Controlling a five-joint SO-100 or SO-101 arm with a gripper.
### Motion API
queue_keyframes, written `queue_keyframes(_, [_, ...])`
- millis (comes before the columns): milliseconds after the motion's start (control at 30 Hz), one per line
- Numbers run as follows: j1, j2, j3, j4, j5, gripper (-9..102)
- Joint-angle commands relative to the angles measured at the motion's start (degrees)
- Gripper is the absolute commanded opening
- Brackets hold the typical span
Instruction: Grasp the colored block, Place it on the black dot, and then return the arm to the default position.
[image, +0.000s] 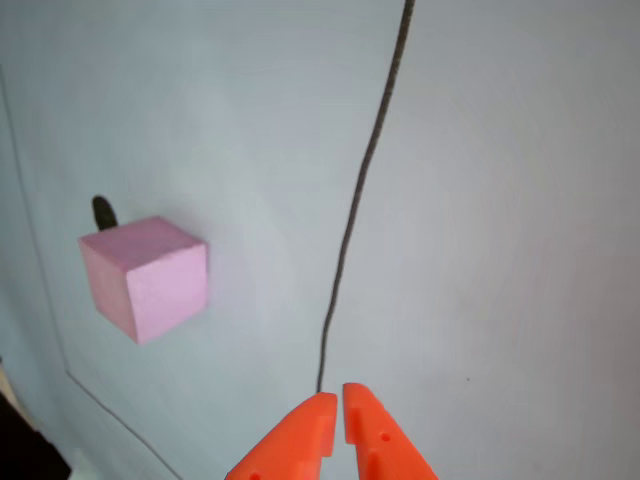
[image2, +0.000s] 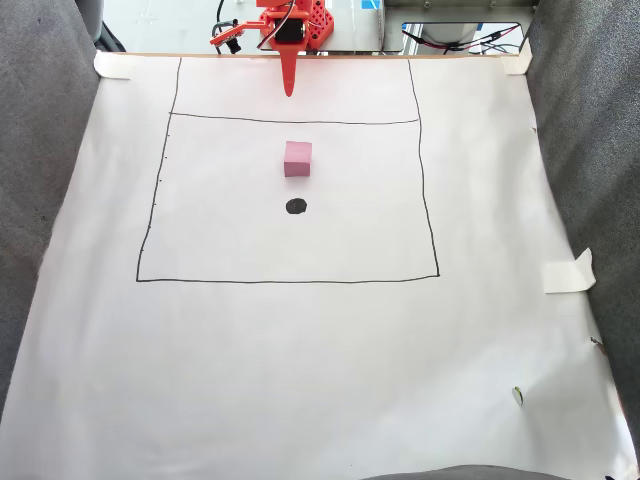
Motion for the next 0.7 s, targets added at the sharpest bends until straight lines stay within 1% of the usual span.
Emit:
queue_keyframes(0, [-1.3,0.3,-2.3,0.1,-1.4,0])
queue_keyframes(567, [-1.4,0.3,-2.4,0.0,-2.2,0])
queue_keyframes(667, [-1.2,-3.8,-7.4,0.3,-1.4,0])
